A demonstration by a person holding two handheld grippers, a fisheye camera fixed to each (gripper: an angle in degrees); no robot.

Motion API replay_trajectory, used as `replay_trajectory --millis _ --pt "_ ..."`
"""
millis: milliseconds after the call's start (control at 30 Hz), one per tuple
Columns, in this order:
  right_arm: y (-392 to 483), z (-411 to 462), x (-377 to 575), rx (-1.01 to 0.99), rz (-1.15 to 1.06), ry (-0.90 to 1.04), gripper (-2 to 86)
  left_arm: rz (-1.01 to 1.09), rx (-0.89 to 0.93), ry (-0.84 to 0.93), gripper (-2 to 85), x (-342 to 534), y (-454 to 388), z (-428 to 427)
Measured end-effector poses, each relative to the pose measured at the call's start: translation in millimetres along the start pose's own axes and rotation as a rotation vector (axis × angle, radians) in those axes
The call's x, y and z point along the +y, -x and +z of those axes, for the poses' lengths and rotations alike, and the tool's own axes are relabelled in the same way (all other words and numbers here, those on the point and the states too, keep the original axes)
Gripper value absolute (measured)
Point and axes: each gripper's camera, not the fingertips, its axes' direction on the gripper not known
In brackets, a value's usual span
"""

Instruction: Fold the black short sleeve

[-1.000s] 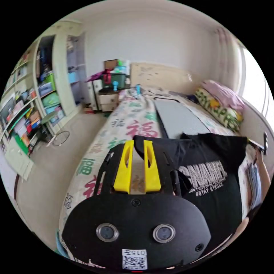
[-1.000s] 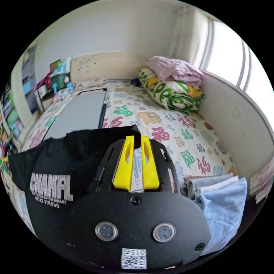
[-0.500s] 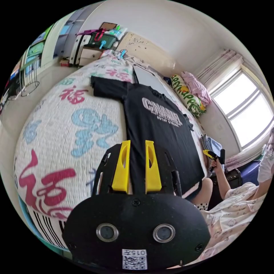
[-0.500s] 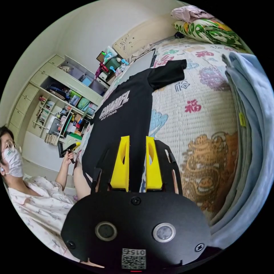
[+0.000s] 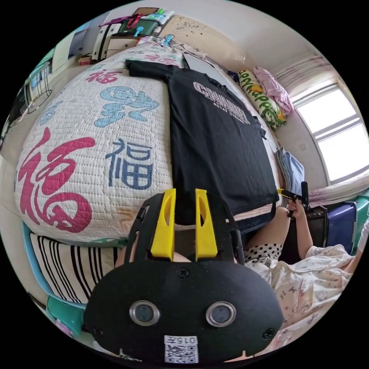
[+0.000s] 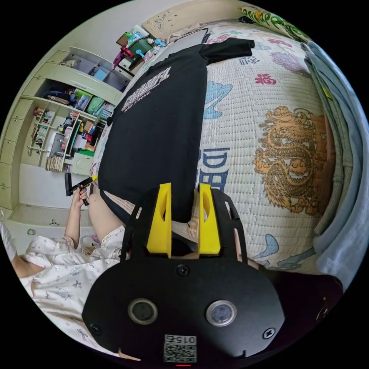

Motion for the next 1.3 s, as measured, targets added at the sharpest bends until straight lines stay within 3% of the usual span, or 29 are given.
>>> replay_trajectory --millis 200,367,633,767,900,1033,1133,1300 --pt "21 -11 13 0.062 -0.025 0.0 7.2 0.06 -0.106 0.016 7.8 -12 -47 -10" --pt "23 -11 23 0.114 -0.039 0.019 6.8 0.074 -0.141 0.064 1.0 -32 -75 -16" --pt "11 -15 56 0.172 -0.107 -0.047 4.4 0.163 -0.229 0.018 -0.7 -39 -125 -71" --pt "12 3 65 0.27 -0.159 -0.033 2.6 0.199 -0.466 0.108 -0.6 -49 -145 -71" --pt "-7 34 61 0.325 -0.167 0.024 1.9 0.143 -0.294 0.017 1.0 -63 -146 -85" --pt "-27 59 55 0.374 -0.185 0.062 1.5 0.054 -0.09 -0.083 9.7 -89 -132 -90" --pt "-52 68 53 0.36 -0.171 0.064 0.7 0.039 -0.086 0.064 9.8 -119 -132 -57" --pt "-106 73 51 0.273 -0.134 0.065 0.3 0.045 -0.141 0.111 2.4 -149 -153 -48"
